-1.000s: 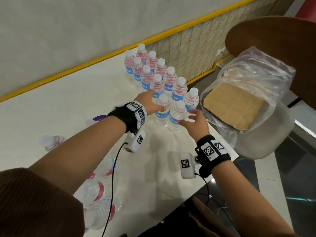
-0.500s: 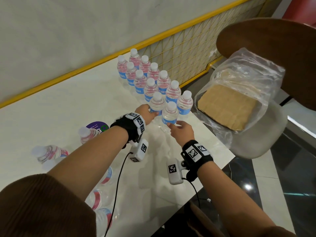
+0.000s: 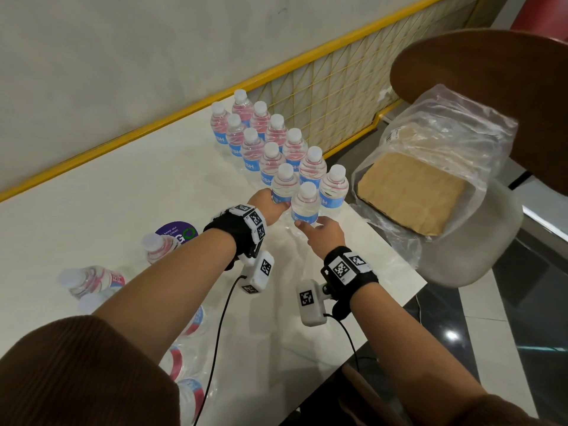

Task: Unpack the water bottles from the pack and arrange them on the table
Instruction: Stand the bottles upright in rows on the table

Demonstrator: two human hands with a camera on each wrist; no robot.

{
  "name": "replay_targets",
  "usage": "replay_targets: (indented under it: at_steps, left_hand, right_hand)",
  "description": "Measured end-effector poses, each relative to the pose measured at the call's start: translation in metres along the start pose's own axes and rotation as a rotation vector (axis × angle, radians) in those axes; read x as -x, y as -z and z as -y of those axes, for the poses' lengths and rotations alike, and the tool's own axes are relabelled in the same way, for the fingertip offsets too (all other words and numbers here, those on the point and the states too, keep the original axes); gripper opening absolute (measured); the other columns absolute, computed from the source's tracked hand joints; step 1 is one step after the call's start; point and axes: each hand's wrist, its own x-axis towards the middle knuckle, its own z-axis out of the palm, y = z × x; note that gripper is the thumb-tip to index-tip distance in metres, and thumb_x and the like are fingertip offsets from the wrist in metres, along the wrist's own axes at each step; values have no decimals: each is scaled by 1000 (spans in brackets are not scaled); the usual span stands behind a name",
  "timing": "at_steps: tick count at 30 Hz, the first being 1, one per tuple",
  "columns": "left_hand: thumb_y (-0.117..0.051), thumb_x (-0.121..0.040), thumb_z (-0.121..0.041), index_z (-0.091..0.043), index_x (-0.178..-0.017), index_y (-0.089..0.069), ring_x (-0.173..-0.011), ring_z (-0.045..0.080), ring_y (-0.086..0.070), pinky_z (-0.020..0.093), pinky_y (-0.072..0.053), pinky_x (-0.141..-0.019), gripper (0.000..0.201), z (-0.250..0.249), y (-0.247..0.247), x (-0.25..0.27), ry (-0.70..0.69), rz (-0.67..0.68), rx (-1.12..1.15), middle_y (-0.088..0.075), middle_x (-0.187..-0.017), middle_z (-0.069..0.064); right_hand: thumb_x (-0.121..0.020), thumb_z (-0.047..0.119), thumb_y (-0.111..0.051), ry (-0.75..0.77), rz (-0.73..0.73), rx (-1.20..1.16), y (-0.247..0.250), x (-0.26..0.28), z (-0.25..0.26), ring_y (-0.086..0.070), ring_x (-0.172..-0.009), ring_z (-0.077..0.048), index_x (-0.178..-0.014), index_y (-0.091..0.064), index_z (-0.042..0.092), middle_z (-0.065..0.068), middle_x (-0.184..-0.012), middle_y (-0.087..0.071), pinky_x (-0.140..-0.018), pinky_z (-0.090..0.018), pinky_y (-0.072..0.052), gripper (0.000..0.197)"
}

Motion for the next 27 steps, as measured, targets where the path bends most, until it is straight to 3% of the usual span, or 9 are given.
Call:
replay_targets:
  at_steps: [3,8,11,13,15,17,20,24,27]
  left_hand:
    - [-58,-91,-22,1,-113,-58,-94,33,-59,34,-43,-80,32,0,2,-2,3,17,-24,-63,-112,22]
    - [-61,-86,-12,-3,-102,-55,-88,28,-55,37,-47,-82,19,-1,6,-9,48,51,-45,-53,-93,13]
    - [-61,-86,-10,0,-112,-54,-97,30,-56,33,-43,-80,29,-4,9,-6,42,96,-137,-57,-110,21]
    - [-62,-88,-14,3,-122,-52,-106,29,-57,34,-44,-86,39,-5,16,-1,42,130,-236,-57,-124,19]
    - [-62,-89,-17,0,-123,-55,-103,25,-59,33,-47,-90,39,-5,31,6,24,153,-313,-60,-125,17]
    - [-61,-89,-16,-4,-126,-57,-102,24,-63,33,-50,-89,39,-4,52,15,20,194,-318,-63,-122,15]
    - [-63,-88,-17,-8,-128,-56,-107,23,-64,32,-49,-91,41,4,87,34,28,226,-331,-65,-118,12]
    - [-64,-88,-23,-8,-123,-61,-94,17,-59,27,-43,-87,38,26,126,62,51,190,-458,-62,-100,5]
    - [-64,-89,-28,-11,-124,-60,-113,21,-55,29,-40,-94,40,47,145,80,88,136,-540,-61,-121,4]
  right_hand:
    - [-78,54,-65,24,1,-1,2,-6,-2,-63,-108,-29,-134,-47,12,-11,-124,-62,-98,-42,-49,72]
    - [-78,53,-65,33,9,-31,5,-12,-5,-61,-112,-30,-137,-44,12,-12,-131,-57,-98,-44,-49,75]
    - [-78,52,-66,18,-3,-15,6,-11,-7,-61,-112,-31,-135,-47,9,-10,-126,-59,-98,-44,-49,75]
    - [-76,50,-69,-1,27,26,6,-8,-10,-61,-109,-30,-129,-52,4,-7,-107,-58,-97,-44,-49,73]
    - [-76,42,-72,1,133,52,6,4,-8,-62,-95,-25,-123,-56,4,-6,-98,-57,-93,-41,-52,63]
    - [-80,29,-73,33,286,80,4,23,3,-60,-85,-22,-116,-59,6,-9,-96,-61,-81,-33,-51,45]
    - [-82,17,-70,112,460,110,-8,57,29,-59,-84,-19,-113,-60,8,-11,-98,-64,-75,-31,-48,33]
    - [-82,15,-69,230,619,174,-36,98,61,-57,-80,-17,-105,-62,13,-11,-97,-65,-73,-30,-46,24]
    - [-82,18,-69,363,730,300,-59,125,80,-57,-81,-16,-106,-64,15,-10,-98,-67,-73,-30,-47,24]
